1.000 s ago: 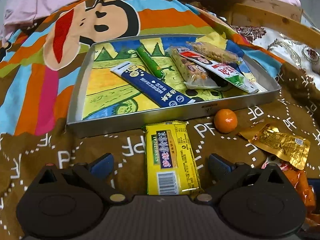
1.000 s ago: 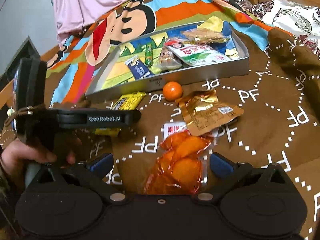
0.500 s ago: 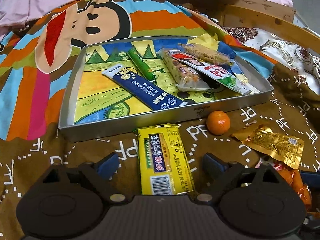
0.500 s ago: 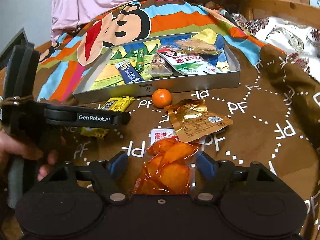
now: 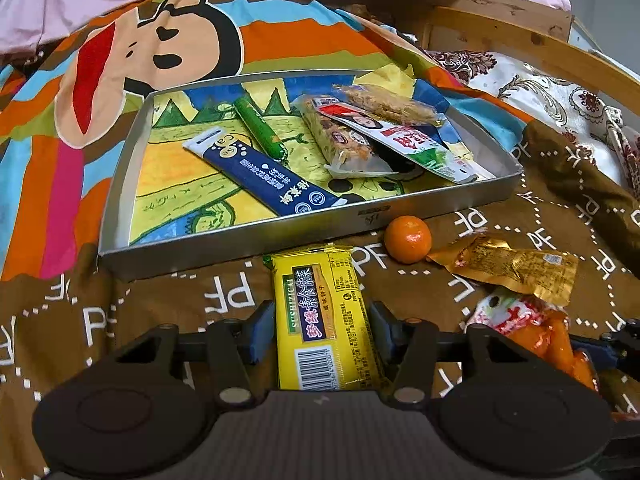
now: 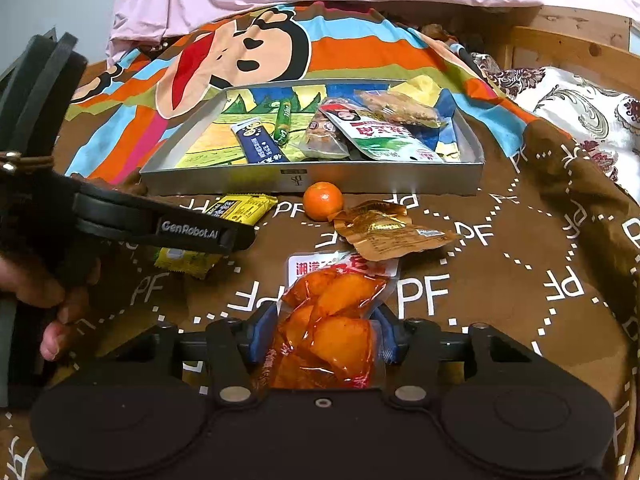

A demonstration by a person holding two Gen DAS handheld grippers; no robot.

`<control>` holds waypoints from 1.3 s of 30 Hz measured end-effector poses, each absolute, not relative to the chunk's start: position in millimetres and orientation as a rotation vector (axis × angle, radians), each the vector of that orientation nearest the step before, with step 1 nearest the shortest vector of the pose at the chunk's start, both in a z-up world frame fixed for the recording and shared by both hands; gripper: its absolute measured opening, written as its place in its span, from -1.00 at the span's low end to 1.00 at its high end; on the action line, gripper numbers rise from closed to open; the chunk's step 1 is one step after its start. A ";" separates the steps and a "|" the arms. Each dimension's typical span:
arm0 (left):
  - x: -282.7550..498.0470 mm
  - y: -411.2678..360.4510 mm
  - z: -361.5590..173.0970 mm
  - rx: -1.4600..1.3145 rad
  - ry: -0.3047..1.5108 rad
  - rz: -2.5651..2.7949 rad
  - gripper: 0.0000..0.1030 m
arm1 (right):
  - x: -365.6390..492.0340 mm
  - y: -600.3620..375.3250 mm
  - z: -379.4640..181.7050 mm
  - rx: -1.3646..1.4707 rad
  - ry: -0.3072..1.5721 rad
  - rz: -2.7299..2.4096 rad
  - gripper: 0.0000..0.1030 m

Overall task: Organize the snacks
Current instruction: 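Grasp the sausage packet with the right tool while the left tool grasps the yellow bar, then lift the sausage packet with the right tool while the left tool lifts the yellow bar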

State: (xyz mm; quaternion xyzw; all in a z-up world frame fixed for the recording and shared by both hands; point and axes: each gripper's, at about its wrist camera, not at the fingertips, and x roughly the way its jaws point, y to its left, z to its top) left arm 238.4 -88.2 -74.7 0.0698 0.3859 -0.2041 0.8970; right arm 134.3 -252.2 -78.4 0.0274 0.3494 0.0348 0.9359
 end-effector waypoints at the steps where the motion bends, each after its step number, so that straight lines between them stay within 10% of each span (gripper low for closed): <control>1: 236.3 -87.9 -74.4 0.145 0.802 -0.425 0.06 | 134.4 -252.5 -78.3 0.058 0.715 0.072 0.04; 39: 201.4 -86.1 -66.2 0.158 0.832 -0.393 0.05 | 132.2 -246.6 -78.1 0.024 0.733 0.065 0.02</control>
